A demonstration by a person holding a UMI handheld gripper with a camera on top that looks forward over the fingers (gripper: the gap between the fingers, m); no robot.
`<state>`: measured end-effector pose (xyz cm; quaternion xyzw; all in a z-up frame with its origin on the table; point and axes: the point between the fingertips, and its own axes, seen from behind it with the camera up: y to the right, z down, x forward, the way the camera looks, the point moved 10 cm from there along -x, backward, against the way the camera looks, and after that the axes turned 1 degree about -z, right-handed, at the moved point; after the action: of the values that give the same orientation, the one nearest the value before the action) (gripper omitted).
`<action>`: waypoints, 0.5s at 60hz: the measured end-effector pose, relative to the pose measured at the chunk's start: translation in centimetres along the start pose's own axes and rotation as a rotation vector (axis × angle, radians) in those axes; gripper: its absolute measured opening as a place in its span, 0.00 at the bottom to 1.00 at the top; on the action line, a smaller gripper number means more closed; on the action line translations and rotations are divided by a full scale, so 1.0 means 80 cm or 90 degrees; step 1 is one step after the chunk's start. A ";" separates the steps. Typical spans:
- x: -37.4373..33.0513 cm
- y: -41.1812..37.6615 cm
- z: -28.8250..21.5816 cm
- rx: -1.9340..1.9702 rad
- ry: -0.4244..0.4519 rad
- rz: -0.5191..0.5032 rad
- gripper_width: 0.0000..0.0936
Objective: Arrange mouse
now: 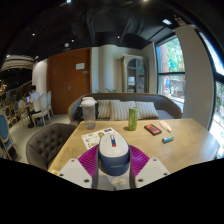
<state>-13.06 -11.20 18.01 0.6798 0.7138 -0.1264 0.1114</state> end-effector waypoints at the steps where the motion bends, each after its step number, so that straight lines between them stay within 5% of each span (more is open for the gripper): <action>1: 0.008 -0.005 0.006 0.002 -0.016 -0.012 0.45; 9: 0.054 -0.042 0.087 0.005 -0.112 -0.029 0.45; 30: 0.086 -0.025 0.145 0.005 -0.175 -0.028 0.59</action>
<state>-15.54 -8.62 4.86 0.6408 0.7058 -0.2235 0.2030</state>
